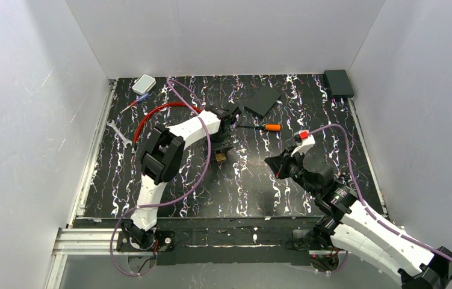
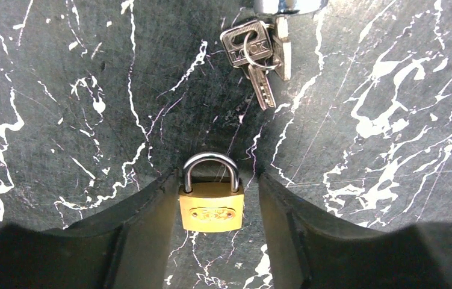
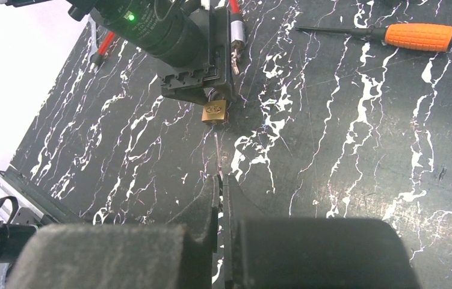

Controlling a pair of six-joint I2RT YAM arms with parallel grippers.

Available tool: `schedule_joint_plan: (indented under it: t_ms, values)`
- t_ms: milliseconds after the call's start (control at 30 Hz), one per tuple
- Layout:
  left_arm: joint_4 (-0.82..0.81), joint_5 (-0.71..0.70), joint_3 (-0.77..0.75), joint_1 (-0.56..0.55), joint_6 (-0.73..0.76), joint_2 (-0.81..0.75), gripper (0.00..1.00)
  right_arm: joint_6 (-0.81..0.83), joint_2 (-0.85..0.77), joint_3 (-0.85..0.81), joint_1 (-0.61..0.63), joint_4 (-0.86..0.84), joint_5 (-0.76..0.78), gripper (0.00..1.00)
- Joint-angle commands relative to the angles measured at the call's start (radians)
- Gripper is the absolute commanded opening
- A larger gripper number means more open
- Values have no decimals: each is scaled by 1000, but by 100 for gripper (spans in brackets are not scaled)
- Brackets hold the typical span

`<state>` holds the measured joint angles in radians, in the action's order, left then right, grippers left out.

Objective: Unlock with the key

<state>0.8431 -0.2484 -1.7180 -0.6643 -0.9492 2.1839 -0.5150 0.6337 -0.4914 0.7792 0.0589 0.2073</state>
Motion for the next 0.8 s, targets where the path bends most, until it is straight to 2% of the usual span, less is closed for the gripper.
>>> schedule_joint_plan:
  t_ms: [0, 233, 433, 767]
  values:
    - [57, -48, 14, -4, -12, 45, 46, 29, -23, 9, -5, -3, 24, 1]
    - [17, -11, 42, -4, -14, 43, 29, 39, -21, -2, -5, 16, 32, 1]
    - [-40, 22, 83, -3, -7, 12, 1, 36, -21, -7, -5, 22, 32, 1]
    - [-173, 127, 196, 21, 8, -129, 0, 11, -32, -14, -5, 43, 27, 1]
